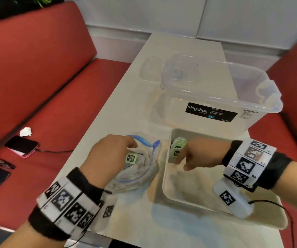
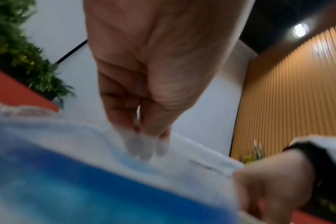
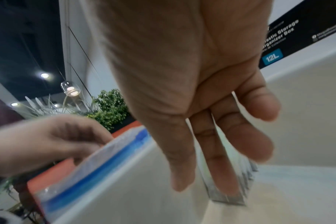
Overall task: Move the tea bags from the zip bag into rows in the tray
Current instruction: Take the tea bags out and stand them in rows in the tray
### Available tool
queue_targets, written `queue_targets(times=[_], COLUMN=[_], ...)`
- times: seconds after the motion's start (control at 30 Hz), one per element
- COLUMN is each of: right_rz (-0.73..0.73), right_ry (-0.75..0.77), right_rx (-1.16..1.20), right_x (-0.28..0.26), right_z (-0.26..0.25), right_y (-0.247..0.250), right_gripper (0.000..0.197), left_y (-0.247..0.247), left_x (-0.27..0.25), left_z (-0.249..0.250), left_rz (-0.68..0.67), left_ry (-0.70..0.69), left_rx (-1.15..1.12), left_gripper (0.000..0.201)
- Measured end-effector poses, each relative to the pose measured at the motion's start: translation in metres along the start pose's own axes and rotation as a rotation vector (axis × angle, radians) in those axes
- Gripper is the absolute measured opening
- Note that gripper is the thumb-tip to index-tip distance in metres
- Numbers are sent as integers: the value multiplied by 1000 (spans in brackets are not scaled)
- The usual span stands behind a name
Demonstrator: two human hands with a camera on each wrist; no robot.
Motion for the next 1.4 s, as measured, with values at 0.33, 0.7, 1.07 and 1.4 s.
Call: queue_targets(times=[0.33, 0.7, 1.07, 1.4], right_rz=[95, 123, 143, 233], right_ry=[14, 13, 17, 69], right_rx=[29, 35, 47, 31], right_x=[-32, -41, -42, -35], right_z=[-32, -42, -43, -53], right_y=[16, 20, 22, 39], right_gripper=[32, 35, 35, 33], left_y=[-42, -56, -41, 11], left_x=[11, 14, 8, 4], left_z=[11, 16, 18, -8], left_rz=[-87, -158, -181, -81], left_ry=[-89, -124, -89, -6], left_rx=[525, 603, 634, 201], left_gripper=[47, 25, 11, 14])
Point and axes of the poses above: each hand's wrist, its own x-axis towards the middle knuckle, its own y-axis out of the back of the hand, z = x × y, the point moved 9 cm from there along x, towards the middle knuckle, and after that the axes turned 13 degrees about y, right-handed, at the moved point
